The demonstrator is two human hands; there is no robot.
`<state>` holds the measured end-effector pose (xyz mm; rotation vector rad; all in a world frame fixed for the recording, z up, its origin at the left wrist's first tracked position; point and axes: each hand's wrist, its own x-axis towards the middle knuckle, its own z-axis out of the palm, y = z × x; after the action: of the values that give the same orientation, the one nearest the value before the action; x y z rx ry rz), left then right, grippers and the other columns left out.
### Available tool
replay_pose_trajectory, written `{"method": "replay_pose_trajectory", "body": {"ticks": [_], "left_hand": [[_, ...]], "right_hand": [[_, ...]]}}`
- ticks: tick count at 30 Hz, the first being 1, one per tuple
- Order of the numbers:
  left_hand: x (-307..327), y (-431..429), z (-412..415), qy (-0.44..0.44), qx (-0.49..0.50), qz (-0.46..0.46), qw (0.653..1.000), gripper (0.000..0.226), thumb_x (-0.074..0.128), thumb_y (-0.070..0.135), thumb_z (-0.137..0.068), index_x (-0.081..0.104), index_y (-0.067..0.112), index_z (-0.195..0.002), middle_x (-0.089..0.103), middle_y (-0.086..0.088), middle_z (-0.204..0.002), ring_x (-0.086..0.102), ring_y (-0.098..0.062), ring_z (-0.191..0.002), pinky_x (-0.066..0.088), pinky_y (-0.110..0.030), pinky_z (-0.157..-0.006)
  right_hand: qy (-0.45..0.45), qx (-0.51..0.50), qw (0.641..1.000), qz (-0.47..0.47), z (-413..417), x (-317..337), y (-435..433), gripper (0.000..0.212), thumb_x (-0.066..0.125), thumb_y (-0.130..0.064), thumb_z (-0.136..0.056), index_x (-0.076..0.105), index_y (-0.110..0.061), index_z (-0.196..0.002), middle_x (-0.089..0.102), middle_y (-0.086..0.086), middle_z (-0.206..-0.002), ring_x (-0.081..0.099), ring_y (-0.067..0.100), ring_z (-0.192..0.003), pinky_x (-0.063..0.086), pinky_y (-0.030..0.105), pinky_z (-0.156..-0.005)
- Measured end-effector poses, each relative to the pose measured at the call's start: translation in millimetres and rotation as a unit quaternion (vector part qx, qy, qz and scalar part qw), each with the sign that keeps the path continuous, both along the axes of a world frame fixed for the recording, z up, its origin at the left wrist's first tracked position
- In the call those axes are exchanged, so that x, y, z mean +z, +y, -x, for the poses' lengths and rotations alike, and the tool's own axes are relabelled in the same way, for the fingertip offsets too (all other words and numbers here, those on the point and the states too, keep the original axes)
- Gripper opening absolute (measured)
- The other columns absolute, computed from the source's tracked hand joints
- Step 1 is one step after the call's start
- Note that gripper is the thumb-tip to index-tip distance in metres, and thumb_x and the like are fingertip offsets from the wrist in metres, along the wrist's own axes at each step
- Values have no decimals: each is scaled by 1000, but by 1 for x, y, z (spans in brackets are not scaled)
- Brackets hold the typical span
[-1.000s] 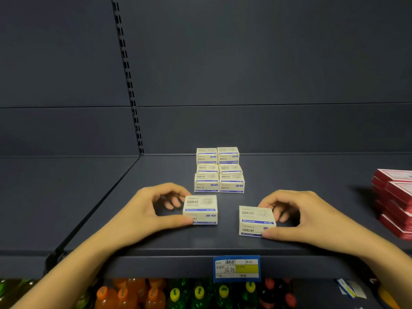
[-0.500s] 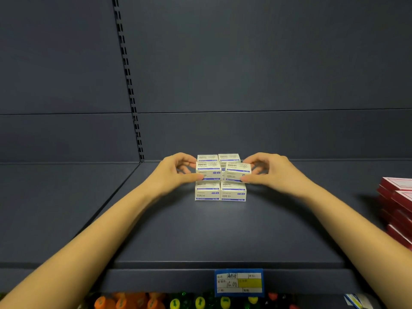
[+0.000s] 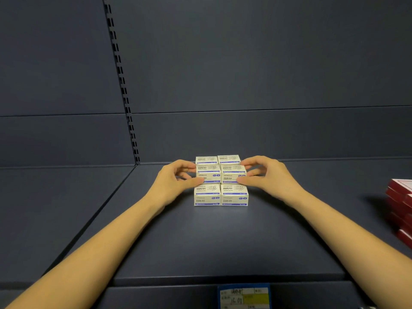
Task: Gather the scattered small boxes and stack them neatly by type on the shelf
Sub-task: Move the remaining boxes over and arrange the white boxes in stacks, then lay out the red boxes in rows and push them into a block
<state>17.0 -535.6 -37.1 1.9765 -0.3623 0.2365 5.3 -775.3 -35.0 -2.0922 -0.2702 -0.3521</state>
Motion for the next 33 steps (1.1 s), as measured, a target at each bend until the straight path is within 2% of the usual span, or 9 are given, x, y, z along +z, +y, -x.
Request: {"method": "replay_pose_trajectory", "body": {"ticks": [6, 9, 11, 14, 17, 19, 24, 30, 33], "left_hand": [[-4, -2, 0, -12, 6, -8, 1000, 37, 74, 18, -75, 62, 14, -110, 68, 3, -107, 60, -12, -73, 47, -15, -75], [-2, -3, 4, -31, 34, -7, 999, 33, 75, 20, -74, 62, 16, -104, 65, 6, -102, 57, -11, -74, 44, -10, -71], [3, -1, 10, -91, 65, -13, 994, 25, 73, 19, -76, 62, 18, -99, 63, 8, -97, 54, -8, -74, 41, -4, -65], [15, -2, 24, -158, 52, -57, 984, 11, 68, 18, -80, 66, 16, -91, 65, 8, -90, 56, -8, -76, 40, -6, -65], [26, -11, 42, -177, 2, -117, 977, 7, 68, 20, -81, 67, 18, -87, 66, 11, -86, 59, -7, -78, 43, -14, -70], [32, -24, 55, -181, -36, -145, 972, 7, 68, 20, -80, 68, 19, -87, 66, 12, -87, 60, -8, -80, 44, -16, -72], [39, -68, 86, -185, -94, -160, 965, 9, 69, 19, -79, 68, 19, -88, 64, 15, -85, 57, -3, -81, 41, -5, -71], [49, -136, 108, -204, -134, -162, 956, 9, 69, 25, -79, 66, 25, -87, 66, 16, -85, 58, -1, -79, 45, -11, -70], [51, -178, 115, -210, -135, -147, 957, 11, 69, 27, -78, 67, 26, -89, 68, 15, -87, 59, -1, -85, 46, -16, -78]], "right_hand": [[-8, -9, 1000, 2, 3, -2, 3, 41, 79, -21, -70, 62, -22, -107, 65, -12, -97, 63, -11, -70, 46, 1, -63], [-20, -23, 999, 13, 11, 0, 5, 42, 78, -26, -71, 60, -24, -109, 63, -11, -101, 63, -1, -80, 49, 9, -68], [-40, -41, 998, 37, 20, 4, 2, 38, 75, -28, -75, 60, -25, -109, 61, -8, -106, 59, 6, -87, 48, 15, -73], [-67, -62, 992, 87, 41, 9, -5, 30, 69, -26, -81, 59, -25, -109, 60, -7, -110, 58, 9, -93, 48, 21, -77], [-84, -82, 975, 191, 69, 19, -15, 26, 62, -31, -85, 57, -31, -110, 56, -16, -108, 56, 5, -98, 48, 32, -85], [-92, -81, 961, 250, 87, 31, -24, 24, 59, -34, -86, 56, -34, -110, 55, -19, -107, 53, 2, -99, 45, 30, -83], [-78, -56, 939, 330, 120, 61, -55, 21, 54, -37, -88, 55, -37, -109, 56, -22, -109, 51, 1, -101, 46, 33, -89], [-56, -25, 922, 382, 142, 82, -122, 20, 52, -42, -88, 55, -42, -107, 56, -26, -110, 51, 0, -106, 45, 38, -94], [-48, -1, 925, 377, 148, 93, -166, 22, 54, -42, -86, 57, -41, -107, 58, -26, -110, 53, -4, -107, 45, 36, -97]]}}
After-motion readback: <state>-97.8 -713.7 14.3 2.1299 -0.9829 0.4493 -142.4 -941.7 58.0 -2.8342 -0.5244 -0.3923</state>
